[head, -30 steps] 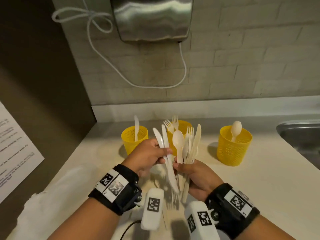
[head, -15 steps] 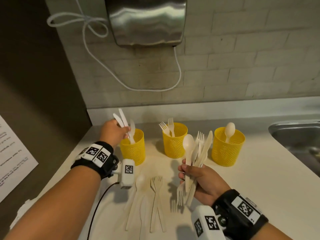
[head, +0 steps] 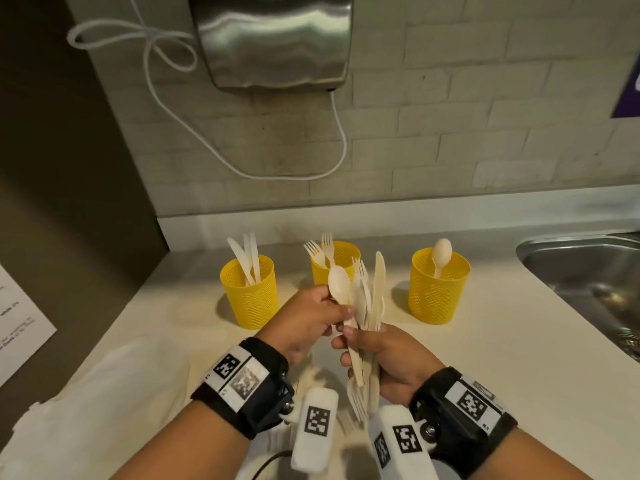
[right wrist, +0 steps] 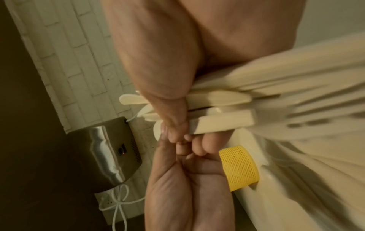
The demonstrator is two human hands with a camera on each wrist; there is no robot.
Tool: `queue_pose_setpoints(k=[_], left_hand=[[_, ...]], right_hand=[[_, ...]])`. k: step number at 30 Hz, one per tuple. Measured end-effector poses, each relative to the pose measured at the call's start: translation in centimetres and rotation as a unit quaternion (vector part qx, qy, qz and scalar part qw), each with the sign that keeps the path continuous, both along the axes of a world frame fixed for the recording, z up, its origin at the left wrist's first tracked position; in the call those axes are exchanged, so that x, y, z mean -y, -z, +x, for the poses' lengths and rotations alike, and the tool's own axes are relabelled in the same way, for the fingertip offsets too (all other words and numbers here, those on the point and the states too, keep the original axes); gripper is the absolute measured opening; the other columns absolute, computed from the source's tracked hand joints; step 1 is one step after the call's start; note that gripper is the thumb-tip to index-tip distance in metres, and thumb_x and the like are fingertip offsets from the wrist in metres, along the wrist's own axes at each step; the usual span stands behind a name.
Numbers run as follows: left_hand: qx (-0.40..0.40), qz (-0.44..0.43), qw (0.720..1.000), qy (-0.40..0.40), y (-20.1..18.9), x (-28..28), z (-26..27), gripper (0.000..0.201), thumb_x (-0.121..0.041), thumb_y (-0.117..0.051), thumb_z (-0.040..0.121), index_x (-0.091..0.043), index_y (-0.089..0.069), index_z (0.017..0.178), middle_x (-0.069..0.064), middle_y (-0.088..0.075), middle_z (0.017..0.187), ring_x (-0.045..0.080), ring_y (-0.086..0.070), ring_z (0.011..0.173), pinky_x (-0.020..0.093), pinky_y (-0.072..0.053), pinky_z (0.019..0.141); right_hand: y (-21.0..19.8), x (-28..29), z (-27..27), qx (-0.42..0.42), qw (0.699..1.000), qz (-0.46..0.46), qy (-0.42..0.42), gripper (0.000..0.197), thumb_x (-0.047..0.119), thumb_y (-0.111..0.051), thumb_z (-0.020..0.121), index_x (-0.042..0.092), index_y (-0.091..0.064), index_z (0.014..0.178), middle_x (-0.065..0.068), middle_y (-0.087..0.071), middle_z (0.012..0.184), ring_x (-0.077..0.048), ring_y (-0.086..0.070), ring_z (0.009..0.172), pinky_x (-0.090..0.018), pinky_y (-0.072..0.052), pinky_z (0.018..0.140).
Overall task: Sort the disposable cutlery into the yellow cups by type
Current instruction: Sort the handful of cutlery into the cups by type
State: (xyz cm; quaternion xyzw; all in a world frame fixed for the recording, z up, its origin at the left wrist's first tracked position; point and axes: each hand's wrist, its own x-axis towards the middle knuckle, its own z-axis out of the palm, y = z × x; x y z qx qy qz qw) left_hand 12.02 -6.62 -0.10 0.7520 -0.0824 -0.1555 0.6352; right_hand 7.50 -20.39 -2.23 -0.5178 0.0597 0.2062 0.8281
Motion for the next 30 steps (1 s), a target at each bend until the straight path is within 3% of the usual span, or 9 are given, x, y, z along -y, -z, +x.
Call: queue_pose_setpoints(k=[3, 6, 8, 11, 16, 20, 24, 27, 30], left_hand=[[-0.008, -0.038, 0.999, -0.033, -0.6, 0.2, 0.3, 0.011, -0.005, -0.061, 0.085, -0.012, -0.063, 0.094, 0.001, -0.064, 0.077, 0.008, -0.054, 0.061, 0.019, -0.04, 0.053], [-0.016, -0.094, 0.992, -0.081, -1.9, 0.3, 1.1, 0.012, -0.001, -0.06, 0.086, -0.008, -0.059, 0.096, 0.004, -0.06, 0.076, 0.008, -0.053, 0.056, 0.014, -0.046, 0.05], [0.028, -0.115, 0.986, -0.116, -2.9, 0.8, 1.7, 0.027, -0.001, -0.061, 0.085, -0.007, -0.051, 0.11, 0.007, -0.056, 0.085, 0.01, -0.051, 0.06, 0.016, -0.047, 0.051], [0.154, -0.123, 0.965, -0.173, -4.9, 3.0, 3.0, 0.057, -0.001, -0.063, 0.084, -0.022, -0.037, 0.129, 0.008, -0.058, 0.102, 0.015, -0.06, 0.077, 0.026, -0.055, 0.062], [0.28, 0.002, 0.949, -0.143, -6.5, 10.1, 4.8, 0.075, -0.007, -0.066, 0.081, -0.029, -0.027, 0.141, 0.009, -0.057, 0.114, 0.026, -0.059, 0.095, 0.038, -0.054, 0.083], [0.296, 0.114, 0.946, -0.071, -4.4, 14.3, 6.3, 0.063, -0.013, -0.06, 0.087, -0.026, -0.03, 0.14, 0.019, -0.063, 0.113, 0.035, -0.06, 0.1, 0.031, -0.045, 0.078], [0.272, 0.217, 0.937, 0.001, -1.8, 15.1, 7.3, 0.056, -0.022, -0.058, 0.089, -0.028, -0.031, 0.138, 0.019, -0.064, 0.109, 0.037, -0.06, 0.099, 0.039, -0.049, 0.081], [0.268, 0.257, 0.928, 0.037, -1.1, 14.2, 7.6, 0.048, -0.028, -0.058, 0.089, -0.023, -0.042, 0.134, 0.013, -0.062, 0.121, 0.033, -0.056, 0.113, 0.042, -0.047, 0.092], [0.324, 0.283, 0.903, -0.002, -1.4, 12.1, 7.4, 0.041, -0.032, -0.052, 0.092, -0.016, -0.051, 0.129, 0.011, -0.057, 0.13, 0.03, -0.049, 0.12, 0.037, -0.04, 0.1]], right_hand=[[0.1, 0.8, -0.1, -0.02, 1.0, -0.008, 0.011, 0.011, 0.015, -0.057, 0.09, 0.009, -0.065, 0.094, -0.006, -0.069, 0.07, -0.015, -0.06, 0.053, -0.026, -0.047, 0.049], [0.5, 1.5, -0.2, -0.038, 0.998, 0.014, 0.045, 0.009, 0.014, -0.056, 0.09, 0.009, -0.063, 0.092, -0.007, -0.07, 0.071, -0.016, -0.062, 0.053, -0.026, -0.048, 0.049], [0.7, 2.3, -0.3, -0.051, 0.995, 0.026, 0.081, 0.007, 0.014, -0.055, 0.091, 0.009, -0.06, 0.091, -0.007, -0.07, 0.07, -0.016, -0.062, 0.052, -0.026, -0.047, 0.05], [0.8, 3.9, -0.4, -0.058, 0.987, 0.05, 0.139, 0.012, 0.015, -0.05, 0.093, 0.012, -0.058, 0.084, -0.006, -0.068, 0.067, -0.016, -0.061, 0.05, -0.03, -0.043, 0.055], [1.0, 6.9, -1.8, -0.058, 0.971, 0.105, 0.206, 0.007, 0.015, -0.054, 0.09, 0.013, -0.059, 0.087, -0.004, -0.066, 0.064, -0.013, -0.06, 0.048, -0.025, -0.048, 0.05], [1.1, 8.9, -3.1, -0.045, 0.965, 0.105, 0.236, 0.005, 0.014, -0.058, 0.084, 0.012, -0.06, 0.087, -0.006, -0.066, 0.066, -0.014, -0.06, 0.048, -0.024, -0.049, 0.049], [1.1, 10.3, -4.0, -0.031, 0.963, 0.096, 0.249, 0.015, 0.016, -0.062, 0.071, 0.012, -0.059, 0.085, -0.006, -0.065, 0.067, -0.015, -0.058, 0.049, -0.025, -0.048, 0.048], [0.9, 10.5, -3.9, -0.038, 0.963, 0.085, 0.254, 0.002, 0.013, -0.057, 0.083, 0.013, -0.058, 0.084, -0.005, -0.065, 0.065, -0.014, -0.057, 0.049, -0.025, -0.046, 0.049], [1.1, 10.3, -3.4, -0.037, 0.964, 0.087, 0.249, 0.009, 0.013, -0.051, 0.09, 0.013, -0.058, 0.085, -0.005, -0.064, 0.065, -0.014, -0.056, 0.049, -0.026, -0.045, 0.051]])
